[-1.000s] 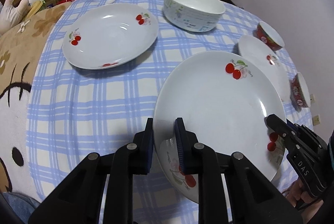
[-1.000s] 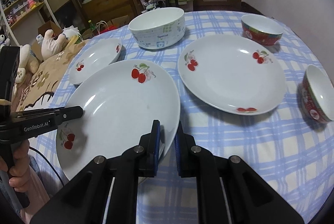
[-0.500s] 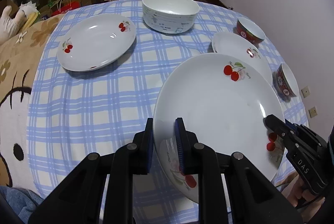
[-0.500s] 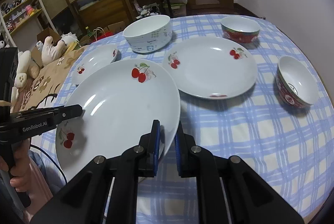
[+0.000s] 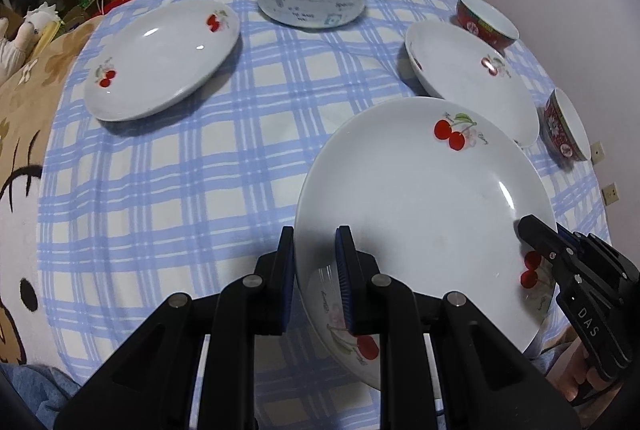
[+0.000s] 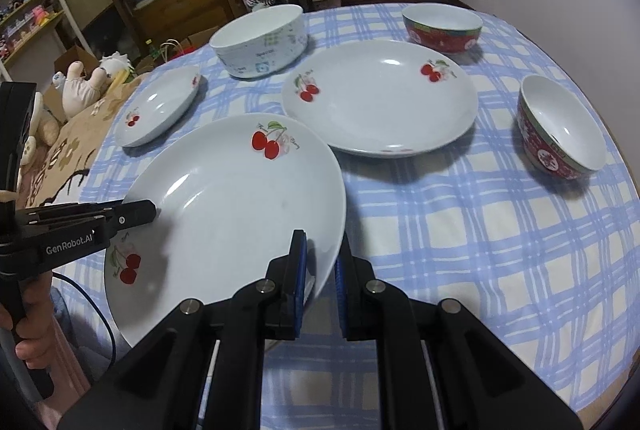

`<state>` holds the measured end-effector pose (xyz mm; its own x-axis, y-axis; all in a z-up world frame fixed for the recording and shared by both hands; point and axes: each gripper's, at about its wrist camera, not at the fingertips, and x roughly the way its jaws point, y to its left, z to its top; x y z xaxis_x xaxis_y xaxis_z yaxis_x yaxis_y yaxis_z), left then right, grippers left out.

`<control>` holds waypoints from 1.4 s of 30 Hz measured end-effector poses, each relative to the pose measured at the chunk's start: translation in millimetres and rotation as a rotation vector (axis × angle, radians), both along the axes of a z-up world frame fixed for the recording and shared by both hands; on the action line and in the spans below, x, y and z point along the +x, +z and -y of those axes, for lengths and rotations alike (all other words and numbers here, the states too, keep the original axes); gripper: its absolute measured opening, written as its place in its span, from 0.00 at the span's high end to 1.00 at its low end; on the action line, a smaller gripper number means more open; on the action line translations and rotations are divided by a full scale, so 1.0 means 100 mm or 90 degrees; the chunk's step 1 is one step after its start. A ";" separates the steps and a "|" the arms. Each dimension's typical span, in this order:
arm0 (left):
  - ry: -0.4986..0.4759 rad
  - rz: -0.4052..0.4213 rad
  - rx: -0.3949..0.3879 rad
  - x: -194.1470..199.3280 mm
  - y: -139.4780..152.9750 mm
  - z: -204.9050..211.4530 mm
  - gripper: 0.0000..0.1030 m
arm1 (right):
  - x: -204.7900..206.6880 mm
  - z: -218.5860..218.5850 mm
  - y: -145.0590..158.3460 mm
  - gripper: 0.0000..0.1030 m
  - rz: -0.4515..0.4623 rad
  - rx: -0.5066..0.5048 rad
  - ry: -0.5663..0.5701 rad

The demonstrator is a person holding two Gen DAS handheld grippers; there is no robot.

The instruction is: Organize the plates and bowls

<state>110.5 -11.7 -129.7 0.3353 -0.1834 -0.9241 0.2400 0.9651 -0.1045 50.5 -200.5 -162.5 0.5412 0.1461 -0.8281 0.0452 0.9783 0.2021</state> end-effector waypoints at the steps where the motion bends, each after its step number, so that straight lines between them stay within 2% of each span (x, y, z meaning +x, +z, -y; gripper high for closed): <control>1: -0.011 0.001 0.014 0.00 -0.03 0.04 0.82 | 0.00 0.02 -0.03 0.86 -0.009 0.004 -0.004; 3: -0.023 -0.003 0.028 -0.01 -0.06 0.10 0.82 | 0.01 0.05 -0.08 0.86 -0.018 0.007 -0.008; 10: -0.022 -0.040 0.030 0.06 -0.21 0.12 0.82 | 0.04 0.04 -0.24 0.86 -0.050 -0.006 -0.011; 13: -0.025 -0.036 0.044 0.05 -0.21 0.12 0.82 | 0.04 0.03 -0.27 0.86 -0.057 0.003 -0.009; 42: -0.030 -0.047 0.045 0.07 -0.24 0.12 0.82 | 0.03 0.02 -0.29 0.86 -0.070 0.004 -0.012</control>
